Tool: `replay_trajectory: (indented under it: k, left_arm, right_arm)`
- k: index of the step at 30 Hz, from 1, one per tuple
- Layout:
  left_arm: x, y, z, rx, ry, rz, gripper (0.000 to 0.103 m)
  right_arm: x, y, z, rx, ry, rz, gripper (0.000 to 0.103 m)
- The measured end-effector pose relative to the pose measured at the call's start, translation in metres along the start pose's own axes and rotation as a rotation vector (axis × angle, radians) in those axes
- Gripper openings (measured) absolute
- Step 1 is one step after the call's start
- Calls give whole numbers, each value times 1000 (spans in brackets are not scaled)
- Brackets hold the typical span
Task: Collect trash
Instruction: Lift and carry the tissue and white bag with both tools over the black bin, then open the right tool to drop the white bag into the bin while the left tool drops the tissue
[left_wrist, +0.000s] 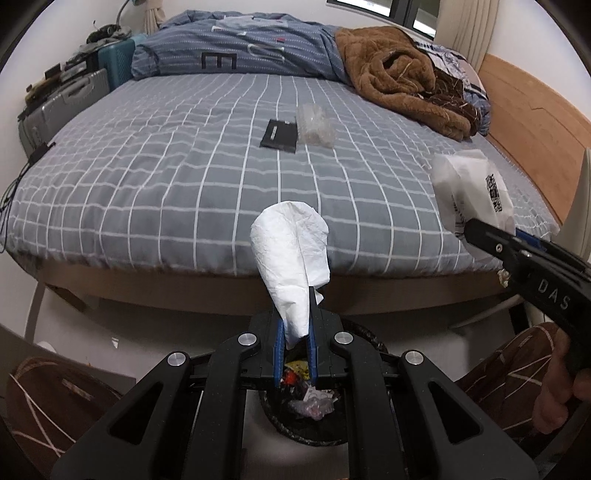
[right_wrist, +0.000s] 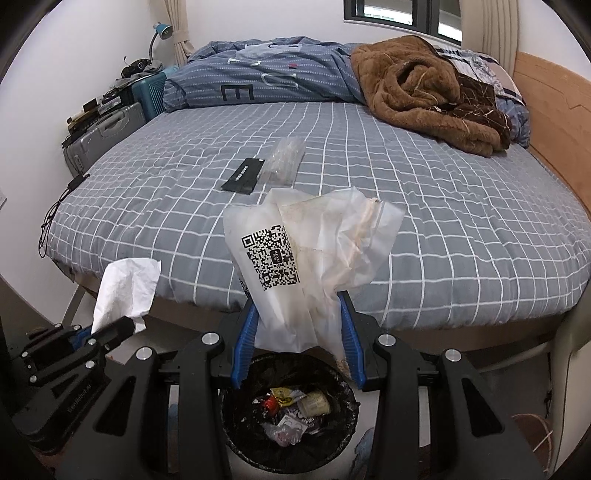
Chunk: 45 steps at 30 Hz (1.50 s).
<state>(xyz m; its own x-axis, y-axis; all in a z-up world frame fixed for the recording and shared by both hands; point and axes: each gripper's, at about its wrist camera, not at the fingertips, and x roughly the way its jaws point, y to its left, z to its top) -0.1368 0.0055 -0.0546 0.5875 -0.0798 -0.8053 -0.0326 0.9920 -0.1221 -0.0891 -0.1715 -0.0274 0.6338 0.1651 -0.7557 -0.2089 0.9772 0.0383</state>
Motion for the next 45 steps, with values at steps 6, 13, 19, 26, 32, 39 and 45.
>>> replay_trajectory:
  k: [6,13,19,26,32,39,45]
  left_arm:
    - [0,2,-16,-5,20,2,9]
    - [5,4,-33,-6,50,7,9]
    - [20,7,-45,-1,88,18,9]
    - [43,13,-58,-7,149,18,9]
    - [66,16,-68,-12,208,8,9]
    - [94,21,-76,-24,273,8,9]
    - [115,25,-81,-24,309,17,9]
  right_arm:
    - [2,1,-25,0,40,-3,40]
    - [13,4,-48,5,100,16,40]
    - [26,8,-65,5,155,28,40]
    - [46,9,-86,17,233,37,40]
    - [69,7,-102,22,285,26,40]
    - [96,-1,-114,43,349,29,40]
    - [119,1,-122,47,401,37,40]
